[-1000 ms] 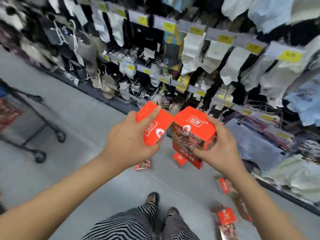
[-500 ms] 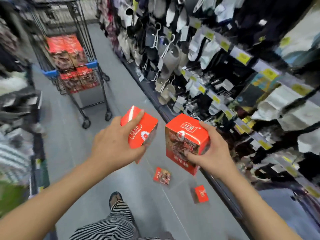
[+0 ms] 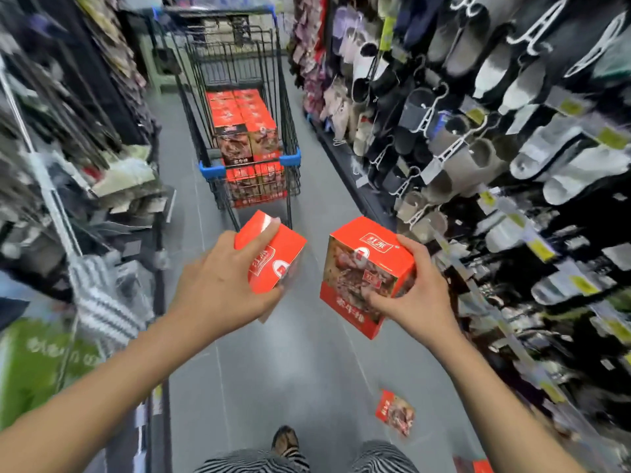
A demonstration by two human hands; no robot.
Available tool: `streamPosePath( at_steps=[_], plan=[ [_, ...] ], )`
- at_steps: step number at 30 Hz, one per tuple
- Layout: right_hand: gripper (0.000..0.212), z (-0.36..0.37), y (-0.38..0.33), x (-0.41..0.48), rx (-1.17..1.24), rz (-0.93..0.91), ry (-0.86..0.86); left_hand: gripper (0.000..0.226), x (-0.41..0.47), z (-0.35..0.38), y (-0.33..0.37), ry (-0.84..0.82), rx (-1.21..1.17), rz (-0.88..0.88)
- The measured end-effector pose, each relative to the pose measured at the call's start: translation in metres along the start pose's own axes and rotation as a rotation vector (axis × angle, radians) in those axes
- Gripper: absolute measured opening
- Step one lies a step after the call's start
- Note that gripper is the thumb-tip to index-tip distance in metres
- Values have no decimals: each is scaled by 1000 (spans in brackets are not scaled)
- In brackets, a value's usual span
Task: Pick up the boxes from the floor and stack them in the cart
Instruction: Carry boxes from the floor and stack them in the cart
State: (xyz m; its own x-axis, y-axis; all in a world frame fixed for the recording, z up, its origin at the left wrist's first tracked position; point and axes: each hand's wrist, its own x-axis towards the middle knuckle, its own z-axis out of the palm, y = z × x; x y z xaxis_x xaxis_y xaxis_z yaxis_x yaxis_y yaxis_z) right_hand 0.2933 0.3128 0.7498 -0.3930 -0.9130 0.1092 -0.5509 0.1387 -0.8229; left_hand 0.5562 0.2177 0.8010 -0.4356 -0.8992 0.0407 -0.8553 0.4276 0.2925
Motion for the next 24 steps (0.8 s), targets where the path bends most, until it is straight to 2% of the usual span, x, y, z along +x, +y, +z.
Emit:
streamPosePath(
  at_steps=[9,24],
  plan=[
    [86,61,-5,126,54,51,-52,94,118,-2,-68,-41,-20,-63],
    [88,151,-1,445,118,12,-265,92,368,-9,-134,-65,21,-145]
  ],
)
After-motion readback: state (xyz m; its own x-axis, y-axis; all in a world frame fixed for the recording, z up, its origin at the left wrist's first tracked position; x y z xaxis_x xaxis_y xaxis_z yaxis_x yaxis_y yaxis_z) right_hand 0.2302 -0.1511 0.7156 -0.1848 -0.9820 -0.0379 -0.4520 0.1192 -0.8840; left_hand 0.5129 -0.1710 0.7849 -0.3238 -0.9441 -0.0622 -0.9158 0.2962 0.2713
